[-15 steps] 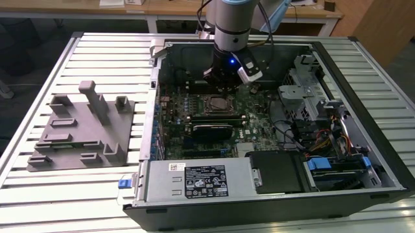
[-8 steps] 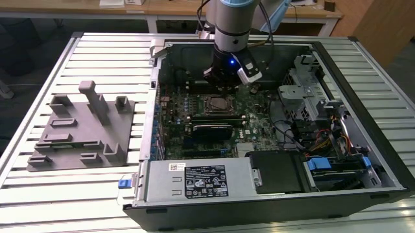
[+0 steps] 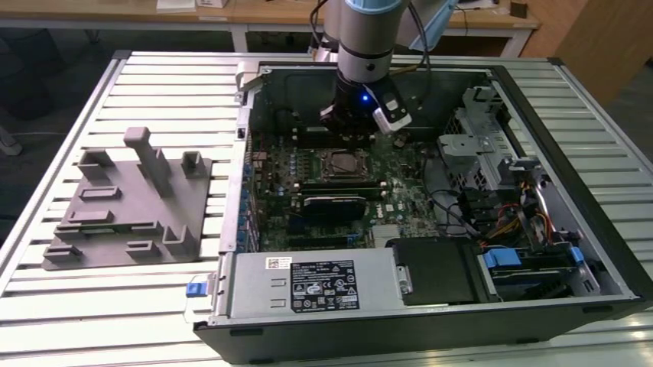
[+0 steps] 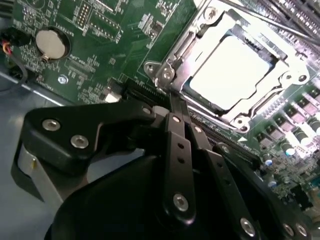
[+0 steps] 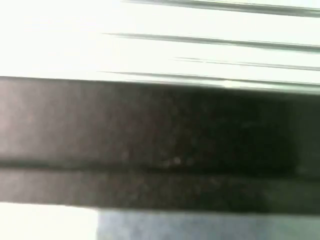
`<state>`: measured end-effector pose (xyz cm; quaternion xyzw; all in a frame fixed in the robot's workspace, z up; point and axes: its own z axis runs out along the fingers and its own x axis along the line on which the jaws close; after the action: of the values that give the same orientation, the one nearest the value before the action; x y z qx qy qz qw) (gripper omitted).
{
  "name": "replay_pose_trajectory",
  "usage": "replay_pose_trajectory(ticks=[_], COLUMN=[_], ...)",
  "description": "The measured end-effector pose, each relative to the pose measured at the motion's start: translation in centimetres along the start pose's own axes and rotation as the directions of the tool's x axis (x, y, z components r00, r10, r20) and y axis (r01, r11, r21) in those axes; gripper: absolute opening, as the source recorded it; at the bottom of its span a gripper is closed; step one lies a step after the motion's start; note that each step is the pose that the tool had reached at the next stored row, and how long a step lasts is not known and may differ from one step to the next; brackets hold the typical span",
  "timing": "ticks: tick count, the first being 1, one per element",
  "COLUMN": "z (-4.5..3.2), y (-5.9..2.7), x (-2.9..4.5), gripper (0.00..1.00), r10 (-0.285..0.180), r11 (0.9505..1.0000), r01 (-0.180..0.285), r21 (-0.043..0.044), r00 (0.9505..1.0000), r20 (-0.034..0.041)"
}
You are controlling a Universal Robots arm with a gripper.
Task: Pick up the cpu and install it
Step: 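Install the first cpu locking lever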
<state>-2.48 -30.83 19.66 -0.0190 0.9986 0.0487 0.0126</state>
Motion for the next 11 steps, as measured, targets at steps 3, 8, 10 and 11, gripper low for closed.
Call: replay_pose_trajectory(ticks=[3,8,10,11], z=[-0.56,-1.13,-1.15,-1.15], y=[0.05,0.03,-0.11,-0.14], x=[-0.02,-0.03,-0.02,-0.02], gripper=[0.11,0.11,0.11,0.11], r10=[0.0,0.0,0.0,0.0], r11=[1.0,1.0,1.0,1.0], r01=[0.0,0.0,0.0,0.0], r21=[0.0,-0.0001,0.0002,0.0002], r00=[1.0,1.0,1.0,1.0], r20=[-0.0003,-0.0006,-0.0007,-0.0007])
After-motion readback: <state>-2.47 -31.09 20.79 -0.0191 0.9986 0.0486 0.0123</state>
